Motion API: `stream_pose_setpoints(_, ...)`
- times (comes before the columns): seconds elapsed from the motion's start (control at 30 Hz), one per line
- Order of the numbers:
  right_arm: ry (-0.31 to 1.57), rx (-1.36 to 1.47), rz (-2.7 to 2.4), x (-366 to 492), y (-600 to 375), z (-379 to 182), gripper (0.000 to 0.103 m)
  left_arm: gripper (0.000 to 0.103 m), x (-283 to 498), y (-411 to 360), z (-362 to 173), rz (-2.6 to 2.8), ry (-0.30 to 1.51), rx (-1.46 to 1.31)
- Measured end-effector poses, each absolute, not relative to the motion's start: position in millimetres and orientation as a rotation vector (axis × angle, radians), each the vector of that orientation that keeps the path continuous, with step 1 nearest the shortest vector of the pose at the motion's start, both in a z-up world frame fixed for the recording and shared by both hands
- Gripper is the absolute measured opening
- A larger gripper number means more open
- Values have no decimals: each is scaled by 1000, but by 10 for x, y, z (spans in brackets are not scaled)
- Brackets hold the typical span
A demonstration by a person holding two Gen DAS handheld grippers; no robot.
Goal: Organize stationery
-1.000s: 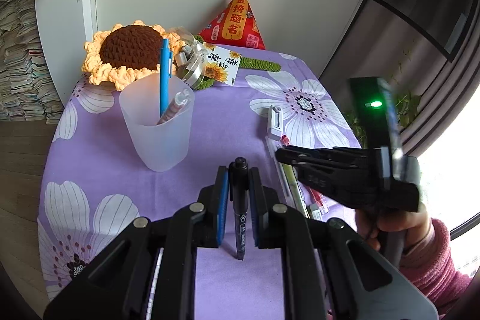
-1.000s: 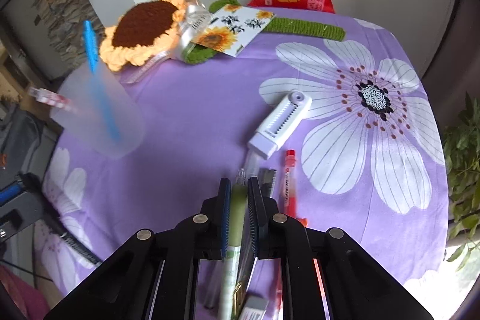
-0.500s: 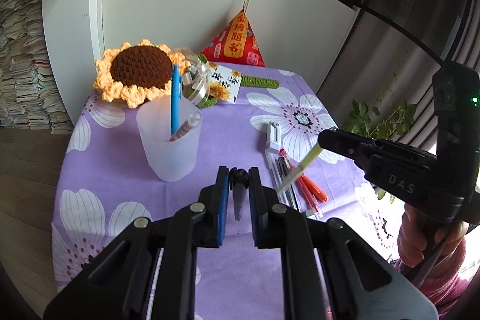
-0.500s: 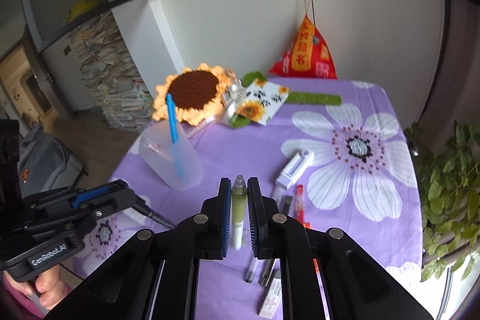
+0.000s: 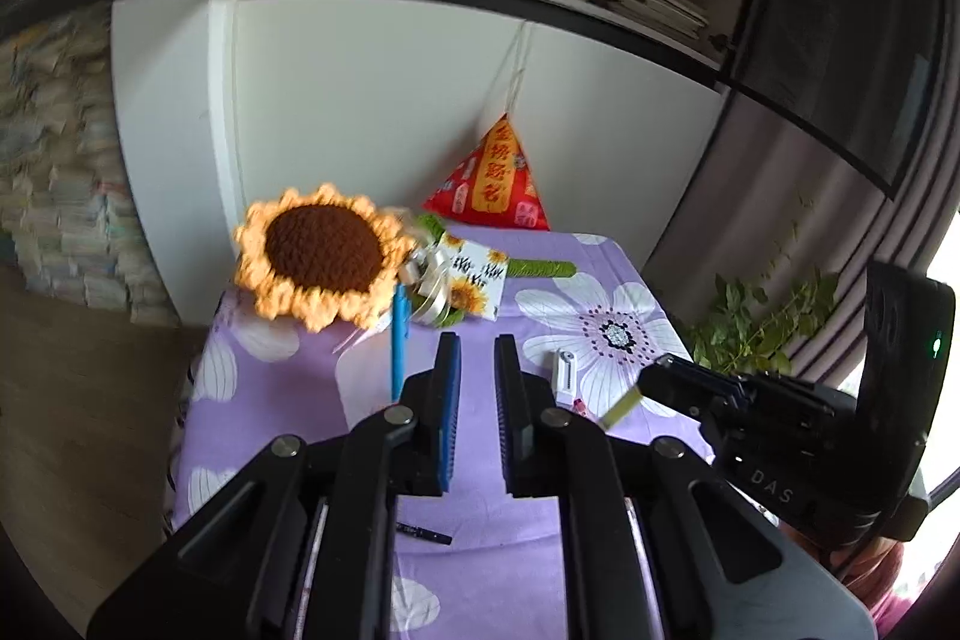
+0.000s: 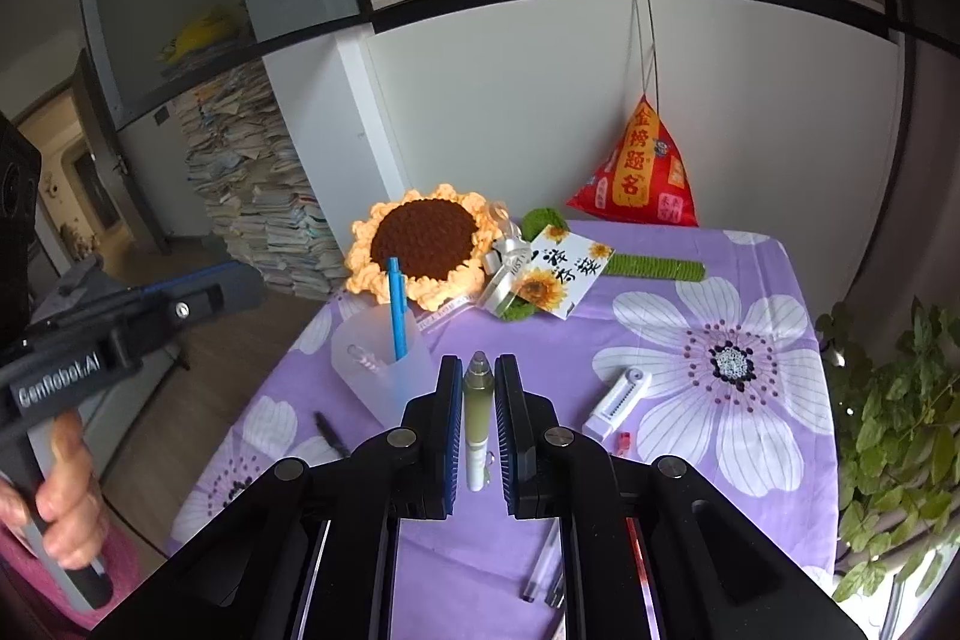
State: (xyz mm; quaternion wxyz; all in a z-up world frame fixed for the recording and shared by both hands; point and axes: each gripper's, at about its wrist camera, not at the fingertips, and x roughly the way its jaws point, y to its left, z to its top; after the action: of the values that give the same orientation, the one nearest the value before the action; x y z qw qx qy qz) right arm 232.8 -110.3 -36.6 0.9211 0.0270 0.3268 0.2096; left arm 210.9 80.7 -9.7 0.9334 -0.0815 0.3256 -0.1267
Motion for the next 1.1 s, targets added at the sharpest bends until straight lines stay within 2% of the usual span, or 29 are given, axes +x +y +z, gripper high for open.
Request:
stream_pose_setpoints(0.03, 681, 59, 432, 2332, -1115, -394, 12, 10, 2121, 886, -163, -241, 696, -195)
stream_pose_setpoints(0.13, 706, 58, 433, 2344, -1115, -460, 12, 24, 2184, 1188, -550, -96, 844, -263)
stream_pose_setpoints(0.33, 717, 57, 467, 2357, -1057, -518, 12, 25, 2396, 1695, -1377, 114, 1140, -485)
stream_pose_setpoints(0.4, 722, 58, 478, 2361, -1025, -540, 12, 26, 2480, 1724, -1520, 129, 1191, -529)
stream_pose_setpoints(0.47, 727, 58, 488, 2356, -1009, -565, 12, 39, 2567, 1723, -1640, 130, 1240, -587)
stream_pose_setpoints(0.53, 730, 59, 487, 2348, -1013, -577, 12, 46, 2655, 1699, -1719, 128, 1256, -629)
stream_pose_setpoints(0.6, 732, 63, 485, 2342, -1033, -580, 12, 46, 2713, 1662, -1762, 163, 1261, -619)
stream_pose_setpoints(0.7, 731, 61, 479, 2315, -1066, -575, 12, 43, 2777, 1606, -1804, 183, 1259, -596)
stream_pose_setpoints(0.73, 730, 61, 478, 2307, -1082, -572, 12, 34, 2796, 1592, -1795, 192, 1252, -579)
stream_pose_setpoints(0.77, 730, 62, 476, 2304, -1094, -571, 12, 15, 2819, 1572, -1805, 195, 1257, -562)
stream_pose_setpoints(0.83, 729, 70, 471, 2313, -1121, -567, 12, 9, 2848, 1556, -1840, 158, 1264, -567)
stream_pose_setpoints(1.1, 730, 81, 475, 2334, -1149, -566, 12, 7, 2632, 1538, -1423, 72, 1122, -534)
